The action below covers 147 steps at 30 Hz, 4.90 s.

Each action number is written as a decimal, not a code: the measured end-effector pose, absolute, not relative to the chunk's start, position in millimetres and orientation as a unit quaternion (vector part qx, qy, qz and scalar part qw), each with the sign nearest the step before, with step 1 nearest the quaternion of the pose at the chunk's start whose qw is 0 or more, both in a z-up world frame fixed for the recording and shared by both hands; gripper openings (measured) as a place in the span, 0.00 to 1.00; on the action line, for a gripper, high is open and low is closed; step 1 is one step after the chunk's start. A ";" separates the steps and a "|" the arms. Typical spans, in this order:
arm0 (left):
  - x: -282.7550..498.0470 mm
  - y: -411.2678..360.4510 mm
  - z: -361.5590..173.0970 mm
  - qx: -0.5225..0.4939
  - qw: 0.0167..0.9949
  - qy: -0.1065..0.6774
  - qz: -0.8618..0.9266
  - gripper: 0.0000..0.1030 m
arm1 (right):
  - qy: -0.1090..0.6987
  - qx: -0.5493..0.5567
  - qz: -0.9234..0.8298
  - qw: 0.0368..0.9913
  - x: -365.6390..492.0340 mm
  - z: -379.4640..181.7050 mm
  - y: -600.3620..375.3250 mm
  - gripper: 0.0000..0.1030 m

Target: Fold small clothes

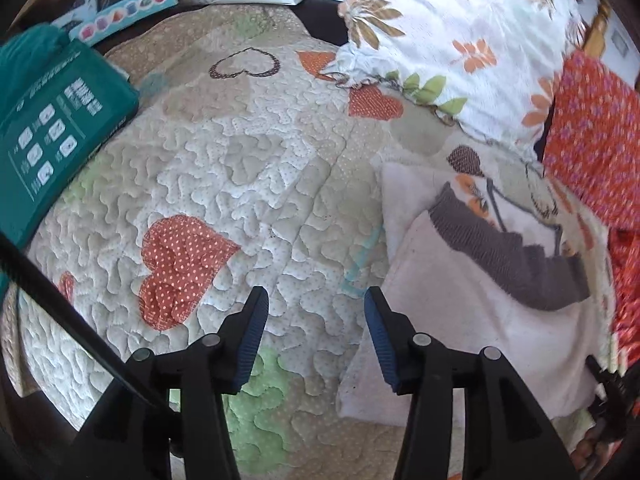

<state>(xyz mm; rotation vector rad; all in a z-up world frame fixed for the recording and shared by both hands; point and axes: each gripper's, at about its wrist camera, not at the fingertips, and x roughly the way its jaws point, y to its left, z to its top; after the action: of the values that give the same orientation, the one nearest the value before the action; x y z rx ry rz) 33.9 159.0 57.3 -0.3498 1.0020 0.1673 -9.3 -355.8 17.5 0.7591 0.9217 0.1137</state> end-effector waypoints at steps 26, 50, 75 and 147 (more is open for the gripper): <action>-5.3 272.8 98.7 -0.305 0.860 0.383 0.144 0.51 | 0.486 0.034 0.129 0.864 75.7 62.1 19.0 0.16; 28.5 166.7 65.2 -0.255 0.849 0.462 -0.022 0.52 | 0.474 0.152 0.182 0.848 33.9 91.7 -125.4 0.65; 33.4 138.3 29.7 -0.227 0.819 0.526 -0.039 0.11 | 0.440 0.139 0.161 0.873 85.7 105.9 -113.7 0.62; 48.9 77.2 28.2 -0.240 0.811 0.527 -0.089 0.38 | 0.452 0.119 0.173 0.867 18.3 96.6 -203.5 0.16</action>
<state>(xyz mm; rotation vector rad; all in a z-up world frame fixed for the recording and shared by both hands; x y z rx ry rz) 48.9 77.2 28.2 -0.5125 1.1251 -0.1910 18.3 -203.5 96.6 0.2482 0.9462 0.3627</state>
